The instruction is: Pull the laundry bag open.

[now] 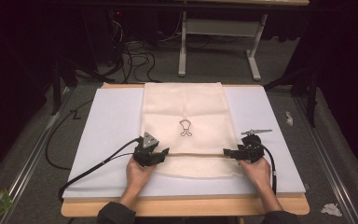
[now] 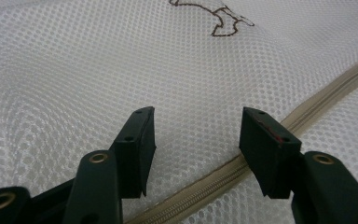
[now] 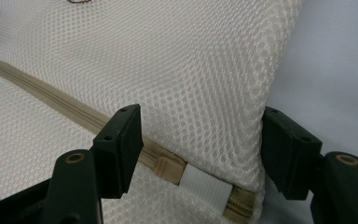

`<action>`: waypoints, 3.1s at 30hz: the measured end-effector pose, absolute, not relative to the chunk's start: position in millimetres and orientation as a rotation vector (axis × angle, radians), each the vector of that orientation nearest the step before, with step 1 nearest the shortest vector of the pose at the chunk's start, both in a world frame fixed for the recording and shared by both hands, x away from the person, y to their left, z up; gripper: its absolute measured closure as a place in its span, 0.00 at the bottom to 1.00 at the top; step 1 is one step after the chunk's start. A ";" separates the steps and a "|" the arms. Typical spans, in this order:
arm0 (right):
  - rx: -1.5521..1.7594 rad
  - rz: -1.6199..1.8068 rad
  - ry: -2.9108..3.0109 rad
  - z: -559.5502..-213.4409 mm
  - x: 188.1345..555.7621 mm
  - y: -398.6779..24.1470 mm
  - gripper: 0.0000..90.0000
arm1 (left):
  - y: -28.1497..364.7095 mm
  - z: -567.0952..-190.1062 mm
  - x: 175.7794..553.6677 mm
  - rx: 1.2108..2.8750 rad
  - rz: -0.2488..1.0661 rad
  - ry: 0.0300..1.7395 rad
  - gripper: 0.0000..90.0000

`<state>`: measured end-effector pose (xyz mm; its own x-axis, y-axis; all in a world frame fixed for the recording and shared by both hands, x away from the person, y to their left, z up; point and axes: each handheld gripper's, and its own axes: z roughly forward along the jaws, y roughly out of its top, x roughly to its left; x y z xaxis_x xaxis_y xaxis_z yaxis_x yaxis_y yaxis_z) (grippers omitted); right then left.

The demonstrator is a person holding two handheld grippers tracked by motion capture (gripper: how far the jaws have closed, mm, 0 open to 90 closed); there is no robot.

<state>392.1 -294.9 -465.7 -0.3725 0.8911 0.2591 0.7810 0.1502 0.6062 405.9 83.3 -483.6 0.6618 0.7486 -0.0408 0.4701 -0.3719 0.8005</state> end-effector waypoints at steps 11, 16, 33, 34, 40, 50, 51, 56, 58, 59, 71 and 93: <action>1.631 1.001 2.282 -465.0 395.5 -283.3 0.58 | 80.4 -484.8 407.3 2.064 0.415 0.947 0.51; 1.576 0.929 2.292 -464.4 394.4 -281.1 0.77 | 79.7 -484.8 406.7 2.069 0.422 0.942 0.51; 1.422 1.027 2.277 -445.6 387.1 -288.8 0.97 | 80.3 -484.7 407.5 2.068 0.410 0.944 0.51; 1.403 1.038 2.266 -441.9 386.0 -288.5 0.97 | 80.4 -484.7 407.6 2.068 0.409 0.944 0.51; 1.387 1.069 2.268 -436.3 385.3 -290.8 0.97 | 80.9 -484.3 408.1 2.073 0.401 0.942 0.51; 1.380 1.098 2.272 -432.0 385.2 -291.9 0.97 | 83.0 -474.6 405.3 2.035 0.365 0.907 0.52; 1.383 1.096 2.273 -431.3 385.1 -291.8 0.97 | 83.5 -471.2 404.9 2.021 0.354 0.902 0.52; 1.373 1.103 2.278 -428.1 384.9 -290.9 0.97 | 77.5 -462.1 404.1 2.044 0.343 0.863 0.54; 1.374 1.113 2.279 -426.8 384.6 -290.7 0.97 | 71.1 -459.4 403.5 2.044 0.315 0.842 0.54; 1.371 1.121 2.278 -426.5 384.7 -291.2 0.97 | 66.8 -457.6 403.1 2.051 0.308 0.831 0.54; 1.381 1.161 2.258 -427.1 385.2 -294.0 0.97 | 20.9 -443.6 398.0 2.084 0.212 0.720 0.58; 1.395 1.211 2.260 -424.9 386.3 -292.3 0.97 | -21.0 -435.6 384.6 2.092 0.157 0.606 0.63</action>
